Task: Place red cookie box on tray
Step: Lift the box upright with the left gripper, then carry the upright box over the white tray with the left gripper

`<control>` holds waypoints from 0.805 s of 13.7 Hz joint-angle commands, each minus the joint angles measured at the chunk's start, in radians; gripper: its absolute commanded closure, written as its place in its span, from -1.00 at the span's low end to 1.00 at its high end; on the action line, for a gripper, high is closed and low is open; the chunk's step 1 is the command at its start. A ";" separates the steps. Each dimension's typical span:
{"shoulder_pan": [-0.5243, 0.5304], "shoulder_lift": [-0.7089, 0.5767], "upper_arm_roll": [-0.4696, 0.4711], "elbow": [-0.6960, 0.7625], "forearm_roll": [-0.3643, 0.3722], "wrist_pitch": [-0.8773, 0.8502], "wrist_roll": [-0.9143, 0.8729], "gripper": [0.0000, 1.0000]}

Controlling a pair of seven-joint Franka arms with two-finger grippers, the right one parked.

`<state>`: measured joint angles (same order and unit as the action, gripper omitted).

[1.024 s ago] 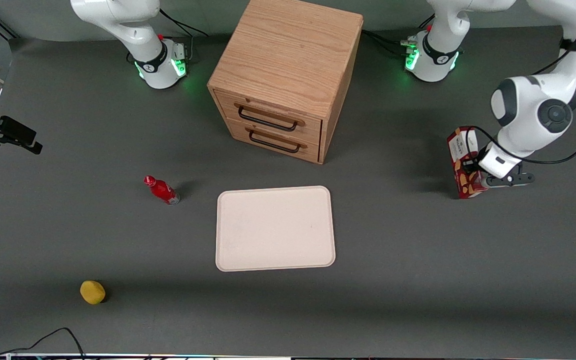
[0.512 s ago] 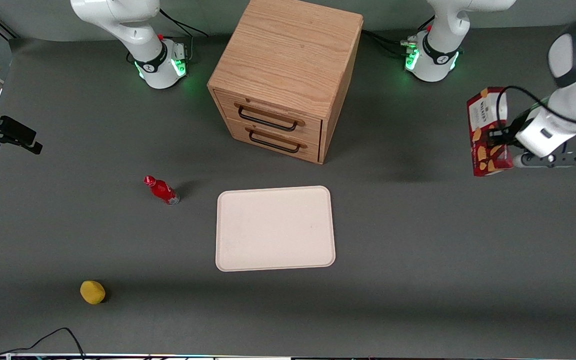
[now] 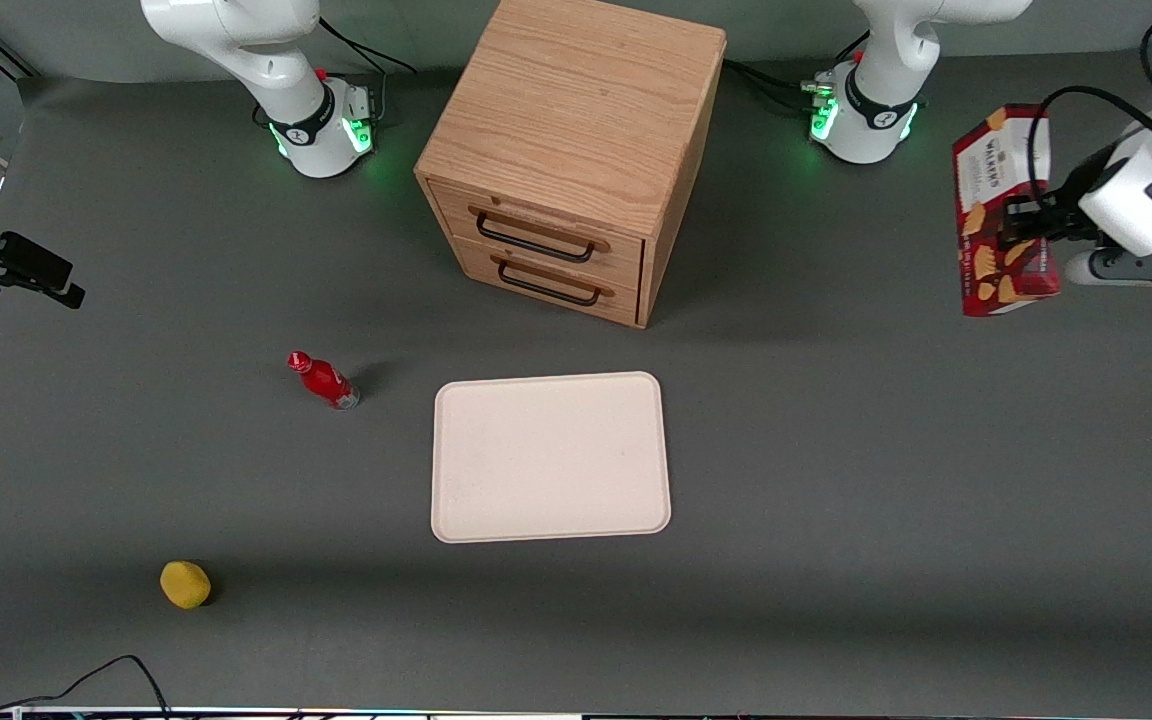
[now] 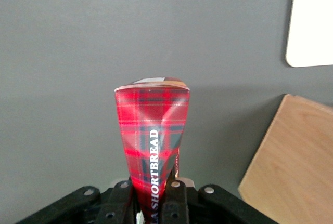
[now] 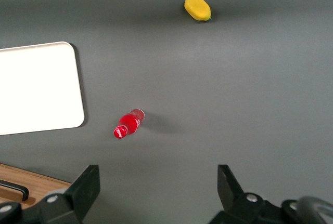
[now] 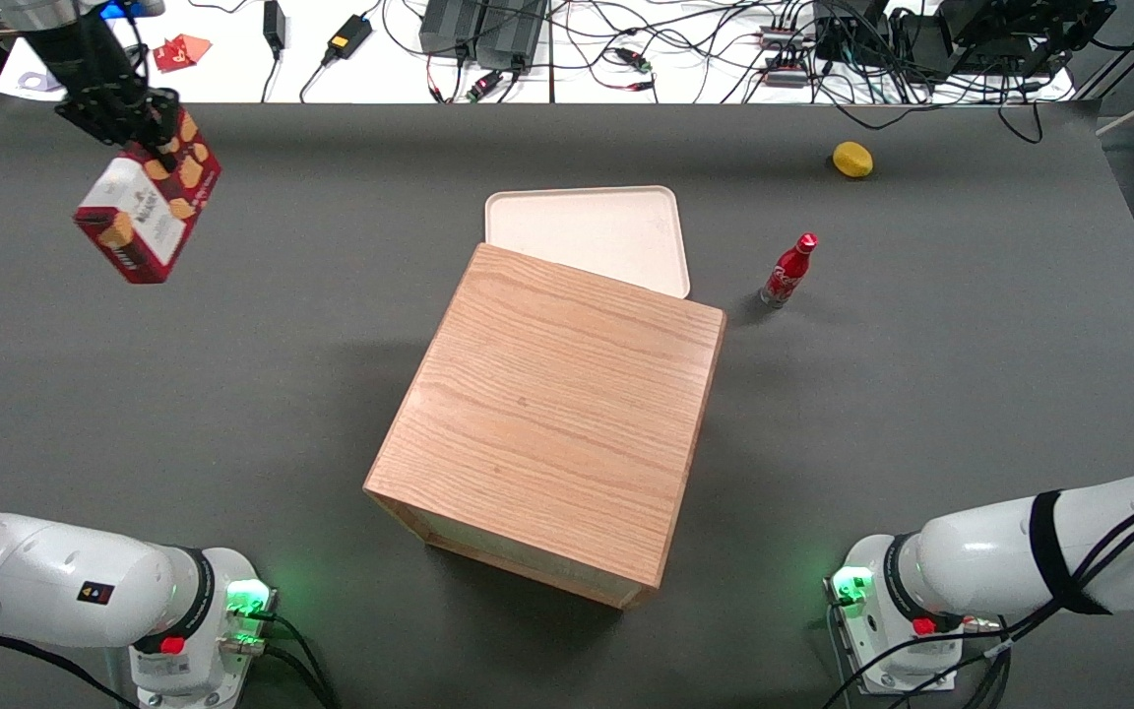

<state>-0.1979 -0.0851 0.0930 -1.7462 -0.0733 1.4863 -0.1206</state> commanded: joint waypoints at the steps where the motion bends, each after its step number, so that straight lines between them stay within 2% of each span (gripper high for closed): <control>1: -0.023 0.105 -0.102 0.129 -0.049 -0.017 -0.210 0.84; 2: -0.023 0.146 -0.140 0.169 -0.087 -0.003 -0.303 0.84; 6: -0.035 0.313 -0.336 0.256 -0.086 0.231 -0.662 0.84; 9: -0.098 0.462 -0.372 0.353 -0.019 0.347 -0.842 0.84; 11: -0.158 0.545 -0.372 0.398 0.068 0.400 -0.937 0.84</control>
<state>-0.3029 0.3645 -0.2812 -1.4562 -0.0763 1.8727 -0.9537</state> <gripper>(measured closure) 0.819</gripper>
